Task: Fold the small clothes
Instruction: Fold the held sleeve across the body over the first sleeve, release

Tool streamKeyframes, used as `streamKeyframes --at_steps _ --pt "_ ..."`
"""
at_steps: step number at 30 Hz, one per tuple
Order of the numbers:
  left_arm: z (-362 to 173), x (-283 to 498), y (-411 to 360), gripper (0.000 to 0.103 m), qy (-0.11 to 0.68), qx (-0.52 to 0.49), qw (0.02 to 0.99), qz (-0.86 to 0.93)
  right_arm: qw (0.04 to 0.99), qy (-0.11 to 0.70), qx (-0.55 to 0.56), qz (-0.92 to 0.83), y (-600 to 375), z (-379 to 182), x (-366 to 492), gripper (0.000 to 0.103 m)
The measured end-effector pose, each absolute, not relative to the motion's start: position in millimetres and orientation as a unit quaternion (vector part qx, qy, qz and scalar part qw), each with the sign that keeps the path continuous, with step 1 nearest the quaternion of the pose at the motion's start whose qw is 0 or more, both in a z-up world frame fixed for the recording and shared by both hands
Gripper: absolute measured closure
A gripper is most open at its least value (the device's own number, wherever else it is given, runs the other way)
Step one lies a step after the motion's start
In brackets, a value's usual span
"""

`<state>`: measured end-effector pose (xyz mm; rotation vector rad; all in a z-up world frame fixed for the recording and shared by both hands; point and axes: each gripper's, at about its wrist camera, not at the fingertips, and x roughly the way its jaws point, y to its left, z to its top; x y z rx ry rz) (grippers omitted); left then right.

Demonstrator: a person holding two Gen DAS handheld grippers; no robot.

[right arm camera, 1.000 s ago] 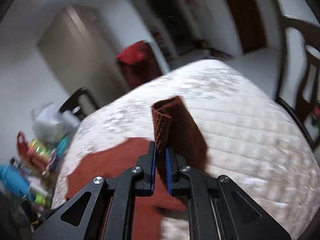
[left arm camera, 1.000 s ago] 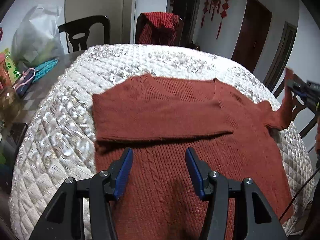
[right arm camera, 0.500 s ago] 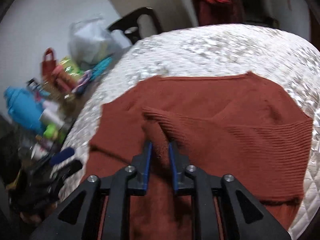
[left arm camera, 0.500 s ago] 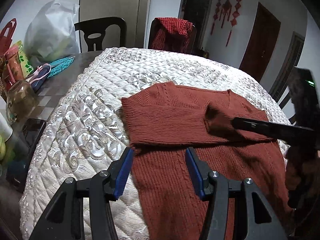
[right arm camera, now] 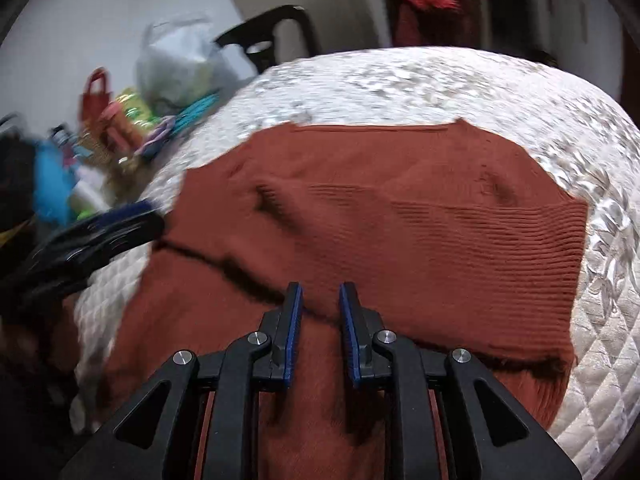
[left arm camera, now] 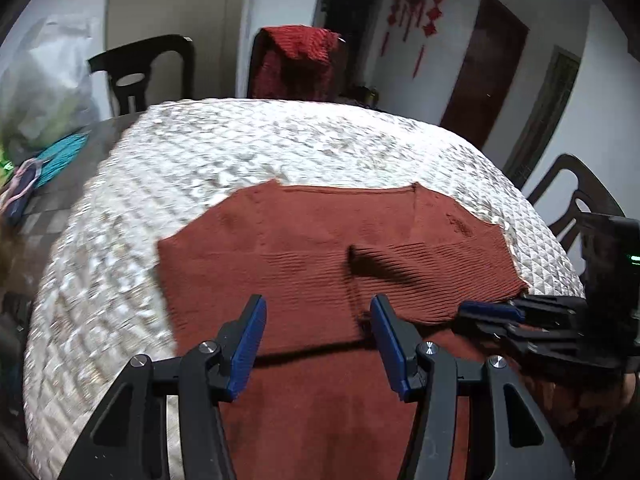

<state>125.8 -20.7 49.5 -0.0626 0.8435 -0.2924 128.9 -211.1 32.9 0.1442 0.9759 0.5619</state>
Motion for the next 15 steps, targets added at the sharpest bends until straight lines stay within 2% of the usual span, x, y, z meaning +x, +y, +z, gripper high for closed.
streamKeyframes --at_steps 7,12,13,15 --pt "33.5 159.2 -49.4 0.047 0.43 -0.016 0.886 -0.17 0.883 0.416 0.119 0.179 -287.4 50.2 115.7 0.082" --pt "20.1 175.1 -60.7 0.067 0.443 -0.016 0.878 -0.182 0.891 0.409 0.143 0.135 -325.9 49.5 113.6 0.082" --pt "20.4 175.3 -63.5 0.077 0.438 -0.01 0.88 -0.185 0.891 0.409 0.142 0.134 -326.1 50.1 114.9 0.082" --pt "21.7 175.9 -66.3 0.086 0.433 -0.005 0.881 -0.189 0.891 0.41 0.142 0.134 -326.1 47.6 122.3 0.083"
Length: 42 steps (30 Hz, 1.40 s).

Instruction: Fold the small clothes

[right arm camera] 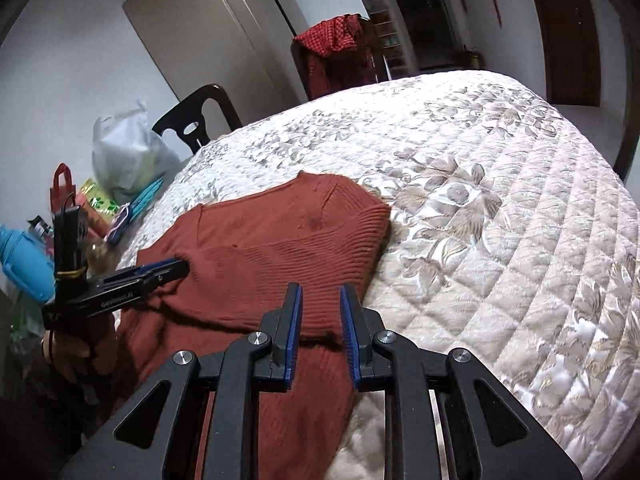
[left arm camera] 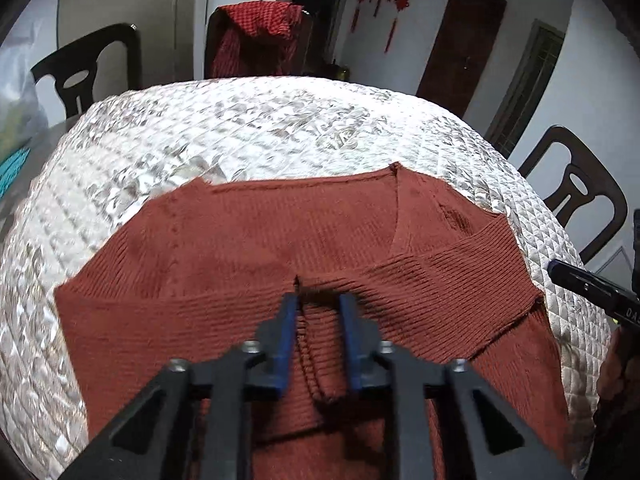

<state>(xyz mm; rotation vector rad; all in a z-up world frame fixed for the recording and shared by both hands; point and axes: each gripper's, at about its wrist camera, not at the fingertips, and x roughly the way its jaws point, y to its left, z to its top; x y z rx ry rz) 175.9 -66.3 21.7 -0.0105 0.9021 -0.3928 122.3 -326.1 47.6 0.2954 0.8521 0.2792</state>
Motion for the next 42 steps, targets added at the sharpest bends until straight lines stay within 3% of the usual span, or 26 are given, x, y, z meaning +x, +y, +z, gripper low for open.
streamKeyframes --at_steps 1,7,18,23,39,42 --pt "21.8 176.5 -65.8 0.092 0.431 -0.005 0.883 -0.188 0.89 0.412 0.141 0.136 -324.9 46.2 125.8 0.083" --pt "21.1 169.6 -57.5 0.093 0.432 -0.001 0.885 -0.173 0.875 0.46 0.1 0.114 -321.0 18.7 140.7 0.085" --pt "47.7 160.9 -71.4 0.092 0.404 0.006 0.893 -0.197 0.889 0.437 0.075 0.111 -322.4 38.3 164.9 0.085" --pt "15.9 182.6 -81.4 0.092 0.434 0.011 0.88 -0.194 0.882 0.455 0.069 0.095 -323.8 22.7 185.9 0.085" --pt "21.0 133.3 -73.6 0.091 0.419 0.026 0.891 -0.175 0.884 0.455 0.03 0.103 -307.1 26.9 115.3 0.083" --pt "26.5 122.3 -68.5 0.084 0.413 0.023 0.895 -0.166 0.888 0.446 0.031 0.109 -304.7 34.0 103.9 0.082"
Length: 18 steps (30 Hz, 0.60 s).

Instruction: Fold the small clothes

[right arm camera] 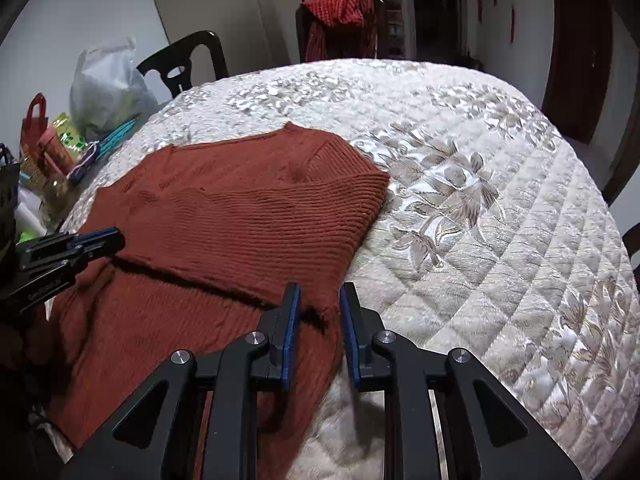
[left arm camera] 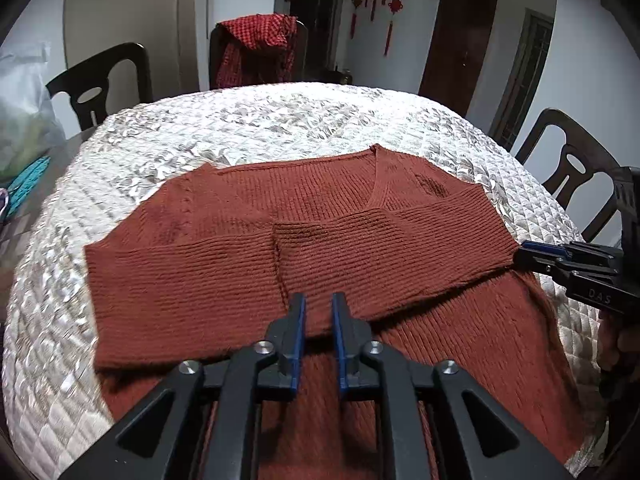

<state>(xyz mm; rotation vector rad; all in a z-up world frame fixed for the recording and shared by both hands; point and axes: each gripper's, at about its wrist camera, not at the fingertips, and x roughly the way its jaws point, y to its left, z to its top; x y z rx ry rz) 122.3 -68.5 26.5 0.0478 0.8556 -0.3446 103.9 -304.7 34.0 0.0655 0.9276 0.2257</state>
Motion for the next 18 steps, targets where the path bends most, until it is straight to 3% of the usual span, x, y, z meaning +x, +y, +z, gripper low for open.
streamKeyframes --at_steps 13,18 --pt "42.2 80.3 -44.8 0.067 0.382 0.018 0.915 -0.128 0.901 0.409 0.043 0.137 -292.8 61.9 67.7 0.079" --pt "42.2 75.4 -36.1 0.066 0.379 0.015 0.918 -0.115 0.899 0.412 0.044 0.142 -287.5 58.9 69.7 0.079"
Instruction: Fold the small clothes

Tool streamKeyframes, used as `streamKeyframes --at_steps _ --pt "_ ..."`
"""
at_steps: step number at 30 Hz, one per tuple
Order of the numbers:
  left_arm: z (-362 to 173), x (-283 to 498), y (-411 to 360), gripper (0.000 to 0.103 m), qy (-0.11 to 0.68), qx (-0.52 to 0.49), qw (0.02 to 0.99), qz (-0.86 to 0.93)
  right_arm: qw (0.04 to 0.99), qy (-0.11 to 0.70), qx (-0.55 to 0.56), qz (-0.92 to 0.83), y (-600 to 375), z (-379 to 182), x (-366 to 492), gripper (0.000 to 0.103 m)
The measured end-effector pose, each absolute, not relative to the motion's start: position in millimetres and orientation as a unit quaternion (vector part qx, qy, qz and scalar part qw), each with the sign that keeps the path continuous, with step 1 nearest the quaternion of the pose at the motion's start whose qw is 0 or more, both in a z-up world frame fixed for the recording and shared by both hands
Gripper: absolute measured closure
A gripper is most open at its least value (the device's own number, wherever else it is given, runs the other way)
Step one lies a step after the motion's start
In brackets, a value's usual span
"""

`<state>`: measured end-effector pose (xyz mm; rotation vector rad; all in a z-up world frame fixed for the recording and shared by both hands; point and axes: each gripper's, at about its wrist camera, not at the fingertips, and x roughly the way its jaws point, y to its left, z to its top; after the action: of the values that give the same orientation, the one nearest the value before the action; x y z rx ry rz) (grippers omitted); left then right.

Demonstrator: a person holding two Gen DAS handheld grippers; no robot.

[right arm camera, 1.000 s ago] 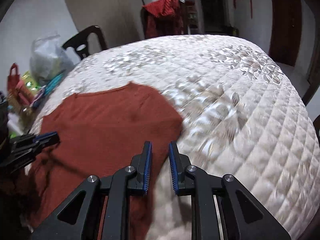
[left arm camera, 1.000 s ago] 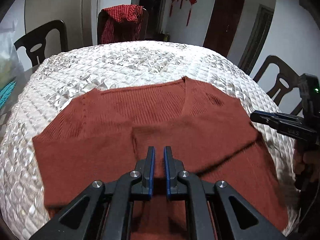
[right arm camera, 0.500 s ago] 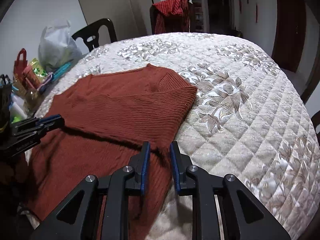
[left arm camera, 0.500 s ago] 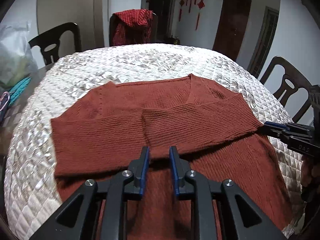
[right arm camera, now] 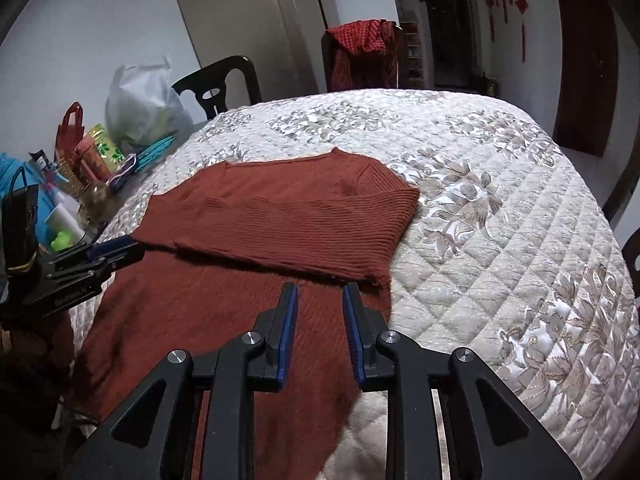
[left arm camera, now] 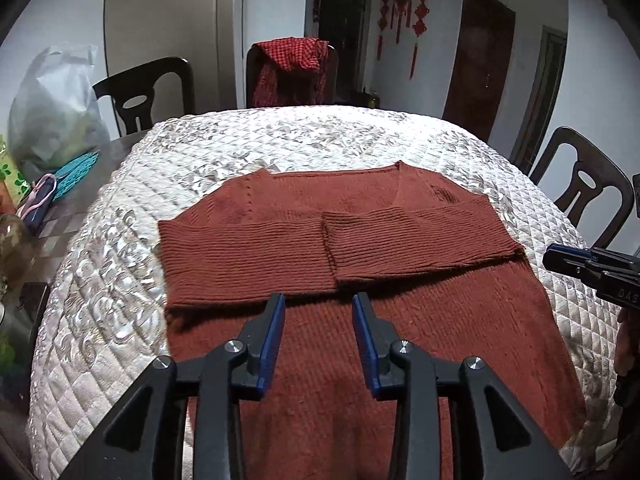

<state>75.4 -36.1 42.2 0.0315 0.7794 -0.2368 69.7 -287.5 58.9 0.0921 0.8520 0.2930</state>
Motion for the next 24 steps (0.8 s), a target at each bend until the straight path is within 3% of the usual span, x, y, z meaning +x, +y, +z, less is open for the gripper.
streamKeyframes --at_steps 24 --pt "15.7 109.0 4.9 0.06 0.405 0.02 0.913 -0.04 0.887 0.444 0.043 0.117 -293.3 31.3 110.4 0.079"
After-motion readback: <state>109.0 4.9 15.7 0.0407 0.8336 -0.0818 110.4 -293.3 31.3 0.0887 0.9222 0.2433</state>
